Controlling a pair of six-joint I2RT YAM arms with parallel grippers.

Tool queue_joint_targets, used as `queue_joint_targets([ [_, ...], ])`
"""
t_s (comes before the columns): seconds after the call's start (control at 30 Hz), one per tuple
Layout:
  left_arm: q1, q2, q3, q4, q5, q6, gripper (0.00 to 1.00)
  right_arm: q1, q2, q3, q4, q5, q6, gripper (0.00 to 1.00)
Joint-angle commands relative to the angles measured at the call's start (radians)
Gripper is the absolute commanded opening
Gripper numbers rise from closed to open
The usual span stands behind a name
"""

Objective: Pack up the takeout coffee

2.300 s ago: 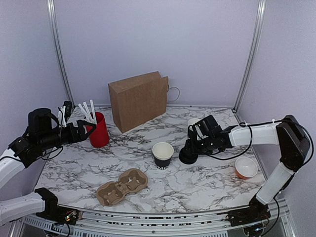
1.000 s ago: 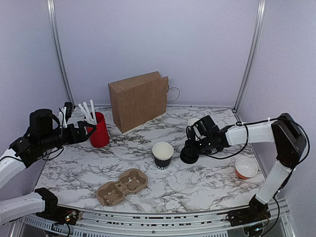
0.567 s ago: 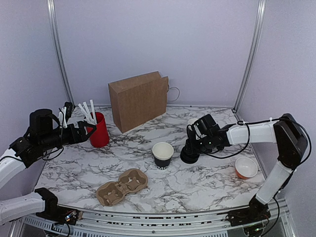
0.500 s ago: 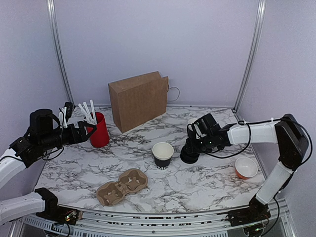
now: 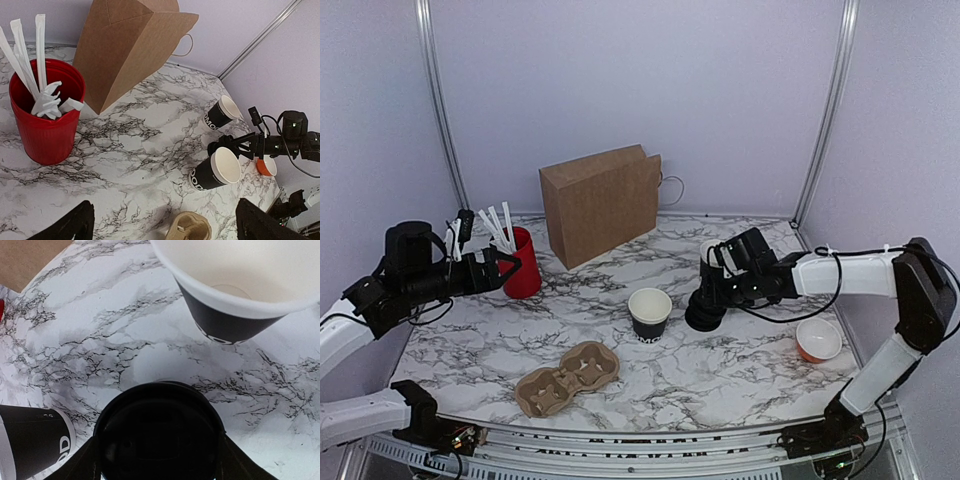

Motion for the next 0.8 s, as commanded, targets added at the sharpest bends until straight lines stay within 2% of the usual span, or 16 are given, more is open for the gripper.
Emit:
queue_joint_targets([
  [0.0, -0.053, 0.011, 0.006, 0.042, -0.012, -0.038, 0.99, -0.019, -0.046, -0.031, 0.058, -0.029, 0.023, 0.64],
  [0.37, -0.174, 0.063, -0.004, 0.103, -0.118, -0.084, 0.99, -0.063, -0.074, -0.111, 0.124, -0.068, 0.037, 0.64],
  [0.77, -0.191, 0.072, -0.008, 0.106, -0.138, -0.072, 0.99, -0.063, -0.031, -0.08, 0.143, -0.085, 0.038, 0.66],
])
